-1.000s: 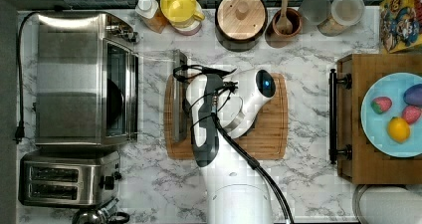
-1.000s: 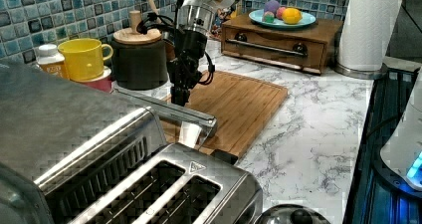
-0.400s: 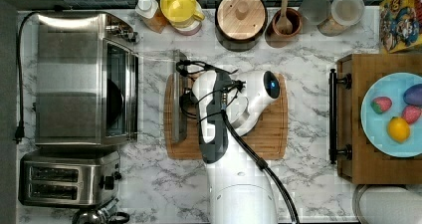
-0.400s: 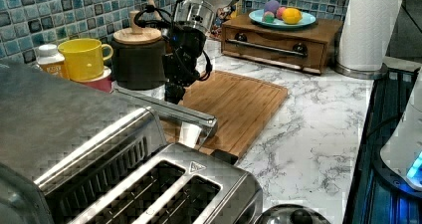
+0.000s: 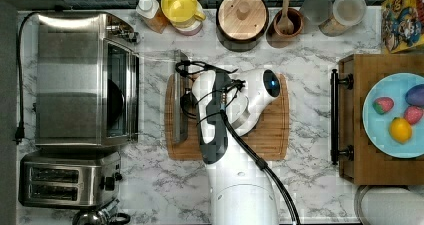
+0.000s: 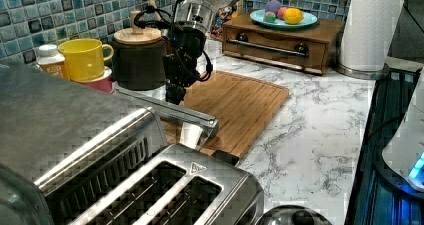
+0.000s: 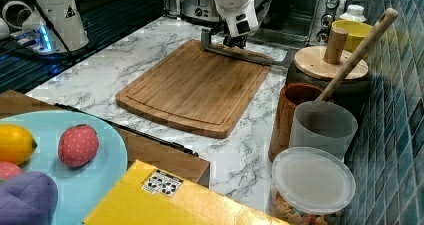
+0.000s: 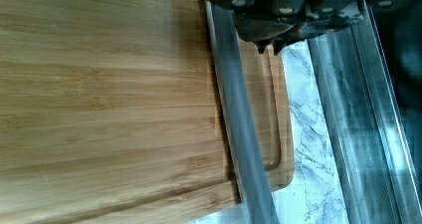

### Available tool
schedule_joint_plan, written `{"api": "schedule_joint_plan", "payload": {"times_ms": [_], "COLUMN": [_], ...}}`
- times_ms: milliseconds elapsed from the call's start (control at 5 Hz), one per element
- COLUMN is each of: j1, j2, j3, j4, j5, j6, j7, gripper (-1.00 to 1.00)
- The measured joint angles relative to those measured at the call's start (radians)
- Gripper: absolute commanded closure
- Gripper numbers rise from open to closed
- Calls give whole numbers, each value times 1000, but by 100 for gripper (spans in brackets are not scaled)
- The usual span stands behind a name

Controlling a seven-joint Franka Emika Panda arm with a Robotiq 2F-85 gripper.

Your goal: Close the oven.

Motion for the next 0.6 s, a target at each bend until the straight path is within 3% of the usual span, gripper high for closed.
{"api": "schedule_joint_plan", "payload": {"times_ms": [600], "j1": [-9], "j2": [2], "j3": [2], "j4": [16], "j5": [-4], "j6": [-48], "j7": [0], "gripper": [100]}}
